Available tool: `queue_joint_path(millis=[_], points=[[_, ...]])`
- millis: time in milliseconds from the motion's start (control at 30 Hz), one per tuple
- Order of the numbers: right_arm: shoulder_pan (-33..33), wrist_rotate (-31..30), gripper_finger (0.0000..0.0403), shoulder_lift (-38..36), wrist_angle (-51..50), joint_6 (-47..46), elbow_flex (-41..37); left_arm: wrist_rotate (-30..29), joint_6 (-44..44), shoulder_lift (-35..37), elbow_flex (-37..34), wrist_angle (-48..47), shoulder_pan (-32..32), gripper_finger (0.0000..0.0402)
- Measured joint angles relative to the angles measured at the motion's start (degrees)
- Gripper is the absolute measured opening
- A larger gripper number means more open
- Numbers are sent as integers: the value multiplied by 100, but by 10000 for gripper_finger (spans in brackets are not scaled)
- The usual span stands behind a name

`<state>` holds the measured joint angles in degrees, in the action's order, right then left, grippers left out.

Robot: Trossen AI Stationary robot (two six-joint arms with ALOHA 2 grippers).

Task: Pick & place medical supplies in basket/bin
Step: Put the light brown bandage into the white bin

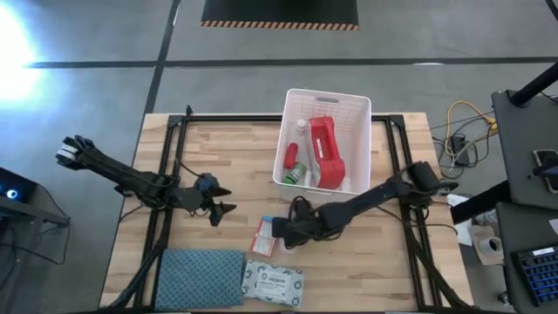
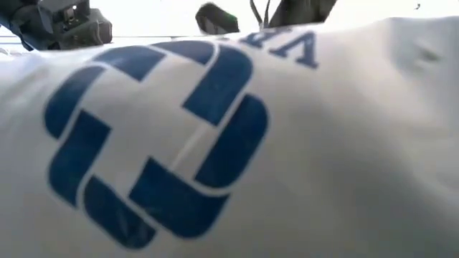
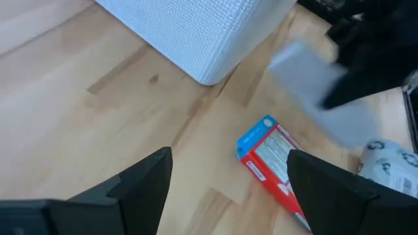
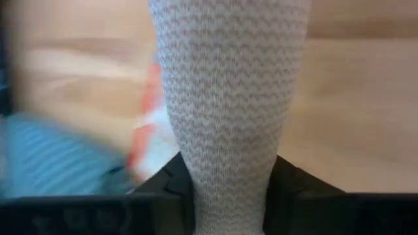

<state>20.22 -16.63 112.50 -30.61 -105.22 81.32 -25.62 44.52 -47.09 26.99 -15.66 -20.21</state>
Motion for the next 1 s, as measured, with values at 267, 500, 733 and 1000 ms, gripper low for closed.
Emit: queue_joint_path(millis=[267,500,733,1000], points=[[63,-1529,104,-1155,42,2341,795,-14,-113,-48,74,34,2,281],[-862,-3077,153,-2182,-1111,3432,956,-22,-217,-138,126,133,2,281],[-2334,-1188,157,-2249,-1777,4705,869,-35,463,-144,124,401,2,281],[-2744,-585,253,-1925,-1753,5472,911,-32,1148,-200,126,462,2,281]])
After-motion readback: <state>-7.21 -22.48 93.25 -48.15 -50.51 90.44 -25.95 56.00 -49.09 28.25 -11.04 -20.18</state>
